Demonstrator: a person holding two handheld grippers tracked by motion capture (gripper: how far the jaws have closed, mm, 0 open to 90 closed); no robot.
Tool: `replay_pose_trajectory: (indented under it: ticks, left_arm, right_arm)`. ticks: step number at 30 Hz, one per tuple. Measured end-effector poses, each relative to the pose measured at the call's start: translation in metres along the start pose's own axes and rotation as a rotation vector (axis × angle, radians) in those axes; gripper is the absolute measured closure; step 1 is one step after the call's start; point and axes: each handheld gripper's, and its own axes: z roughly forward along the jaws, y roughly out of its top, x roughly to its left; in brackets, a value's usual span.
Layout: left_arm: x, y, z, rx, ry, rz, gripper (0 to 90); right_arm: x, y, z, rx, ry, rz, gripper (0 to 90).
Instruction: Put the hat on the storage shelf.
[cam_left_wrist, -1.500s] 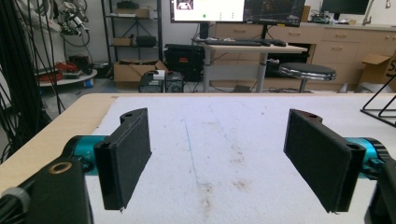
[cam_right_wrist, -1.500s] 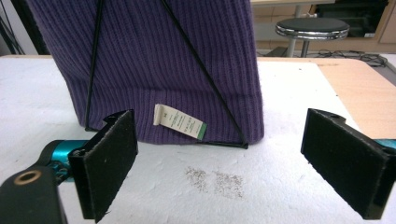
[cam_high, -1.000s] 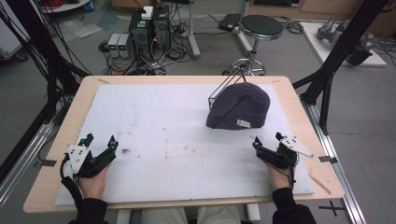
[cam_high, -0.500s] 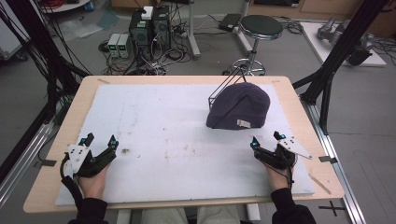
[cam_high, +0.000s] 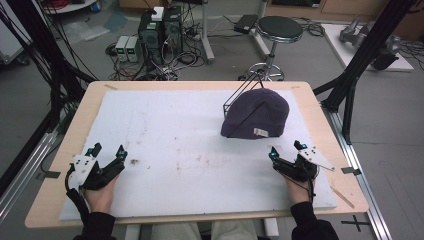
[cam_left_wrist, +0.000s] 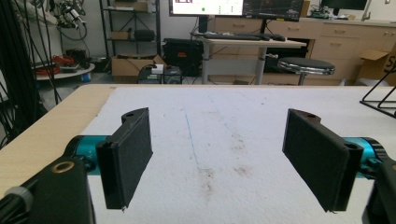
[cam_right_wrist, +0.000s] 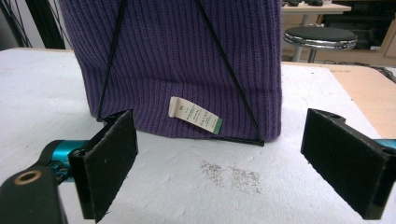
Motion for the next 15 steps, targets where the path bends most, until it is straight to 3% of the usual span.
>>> replay_pose_trajectory:
  ticks: [15]
  left_arm:
    - [-0.0016,-0.001,0.0019,0.007,-0.012,0.002,24.4]
  right_arm:
    - [-0.002,-0.0006,-0.0004,0.003,-0.003,0.001,10.1]
